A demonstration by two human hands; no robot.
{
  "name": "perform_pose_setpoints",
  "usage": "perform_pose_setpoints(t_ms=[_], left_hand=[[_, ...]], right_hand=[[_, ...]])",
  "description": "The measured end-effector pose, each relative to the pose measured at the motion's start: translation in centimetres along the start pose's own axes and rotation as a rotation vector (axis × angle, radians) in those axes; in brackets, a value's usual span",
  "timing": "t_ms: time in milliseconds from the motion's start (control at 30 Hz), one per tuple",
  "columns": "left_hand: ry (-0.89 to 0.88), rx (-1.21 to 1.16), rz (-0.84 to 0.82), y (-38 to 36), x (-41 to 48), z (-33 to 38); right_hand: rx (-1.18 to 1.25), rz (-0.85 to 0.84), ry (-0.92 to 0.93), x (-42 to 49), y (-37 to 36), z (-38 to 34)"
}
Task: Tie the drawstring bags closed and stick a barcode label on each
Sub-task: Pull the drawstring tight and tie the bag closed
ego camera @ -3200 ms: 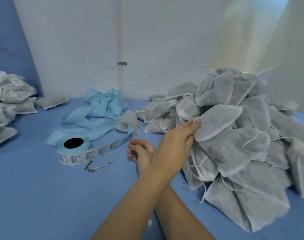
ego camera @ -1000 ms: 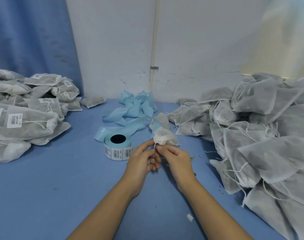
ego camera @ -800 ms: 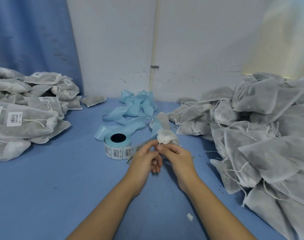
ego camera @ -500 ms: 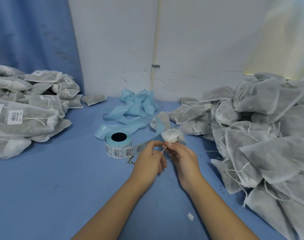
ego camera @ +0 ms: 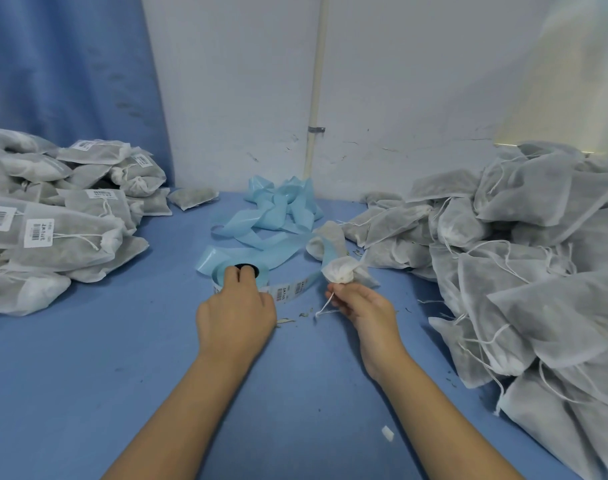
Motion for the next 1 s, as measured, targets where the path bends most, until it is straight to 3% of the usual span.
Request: perform_pose_setpoints(t_ms=[333,500,600,700,900,1000], left_hand=[[-0.068,-0.194,0.021,-1.2,1.9,-1.6],[0.003,-0.058,0.044,-1.2,2.0,-2.1],[-0.049,-0.028,0.090,-0.6,1.5,-1.4],[-0.120,-0.324,0.124,-0.3,-0.3,0.7],[0.365,-1.327,-0.535,-1.8,-3.6,5.6],[0.366,-1.379,-0.538,-1.9,-3.6,5.8]], right_hand=[[-0.085,-0.001,0.018,-0.7,-0.7,-0.4],[-0.067,0.018,0.017,-1.1,-1.6,-0.7],[-0.027,0.005,0.017,-1.4,-2.0,-0.6],[-0.028,0.014,0.024,-1.4,-2.2,-0.4],[0.008,0.030,-0.011,-1.3,-1.7,-0.3],[0.035,0.036,-0.054,-1.2,-1.7,-0.4]])
Point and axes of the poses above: each hand's wrist, its own x-axis towards the middle knuckle, its own y-axis out of the back of the hand, z = x × y, the point moved 1 cm from there along x, towards the middle knuckle, and after that the axes turned 5 degrees about y, right-handed, at the moved point
